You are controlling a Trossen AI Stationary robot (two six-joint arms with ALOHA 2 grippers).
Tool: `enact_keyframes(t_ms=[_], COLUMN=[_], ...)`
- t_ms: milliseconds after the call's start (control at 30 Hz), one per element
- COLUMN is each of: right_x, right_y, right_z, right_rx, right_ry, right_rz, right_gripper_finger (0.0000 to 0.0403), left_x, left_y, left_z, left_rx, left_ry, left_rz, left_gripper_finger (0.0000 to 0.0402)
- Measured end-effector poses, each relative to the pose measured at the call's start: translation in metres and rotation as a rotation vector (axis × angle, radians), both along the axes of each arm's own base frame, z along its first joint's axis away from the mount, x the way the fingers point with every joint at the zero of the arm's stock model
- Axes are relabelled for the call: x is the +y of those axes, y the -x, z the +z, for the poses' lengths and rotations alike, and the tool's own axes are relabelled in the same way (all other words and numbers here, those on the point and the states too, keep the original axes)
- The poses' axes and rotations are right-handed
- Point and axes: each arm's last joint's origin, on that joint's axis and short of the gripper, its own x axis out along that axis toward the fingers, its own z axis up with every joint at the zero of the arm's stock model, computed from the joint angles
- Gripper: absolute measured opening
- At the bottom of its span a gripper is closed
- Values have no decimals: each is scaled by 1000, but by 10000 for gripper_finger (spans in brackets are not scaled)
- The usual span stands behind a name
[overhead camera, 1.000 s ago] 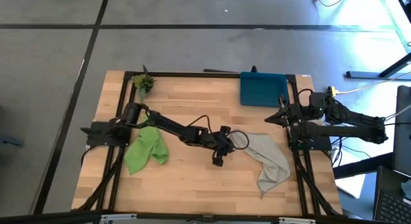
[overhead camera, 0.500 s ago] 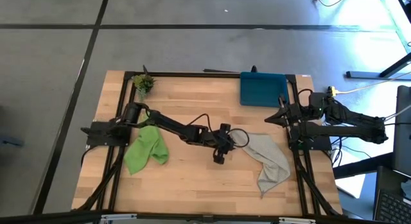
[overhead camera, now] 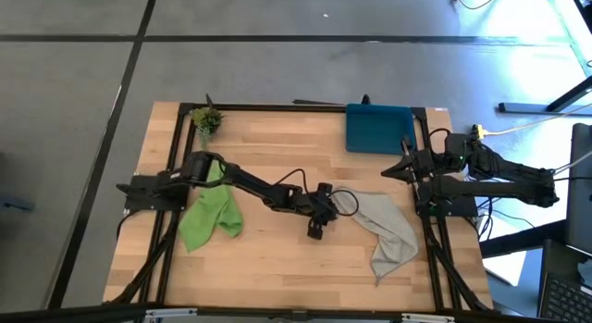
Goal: Roll microfiber towels into tight, uniform cylinder then place into a basket
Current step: Fold the gray microfiber cloth
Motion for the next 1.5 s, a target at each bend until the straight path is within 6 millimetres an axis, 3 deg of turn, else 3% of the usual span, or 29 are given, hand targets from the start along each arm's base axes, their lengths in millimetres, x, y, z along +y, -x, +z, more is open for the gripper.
enact_keyframes(t_ms=[433, 667, 833, 1000, 1200, 1400, 1500], right_x=[0, 0, 0, 0, 0, -3, -4], right_y=[0, 0, 0, 0, -2, -19, -29], right_z=[0, 0, 0, 0, -5, -26, -30], right_rx=[0, 0, 0, 1, 17, 120, 134], right_ry=[0, 0, 0, 0, 1, -19, -21], right_rz=[0, 0, 0, 0, 1, 2, 1], right_gripper_finger=[6, 6, 6, 6, 6, 6, 6], left_x=[12, 11, 10, 11, 15, 17, 18], left_y=[2, 6, 8, 19, 40, 61, 66], left_z=[-4, -6, -5, 15, 61, 94, 98], left_rx=[63, 123, 135, 189, 261, 324, 355], left_ry=[62, 36, 38, 14, -87, -174, -182], left_rz=[35, 20, 33, 40, 80, 26, 19], left_gripper_finger=[87, 13, 2, 0, 0, 0, 0])
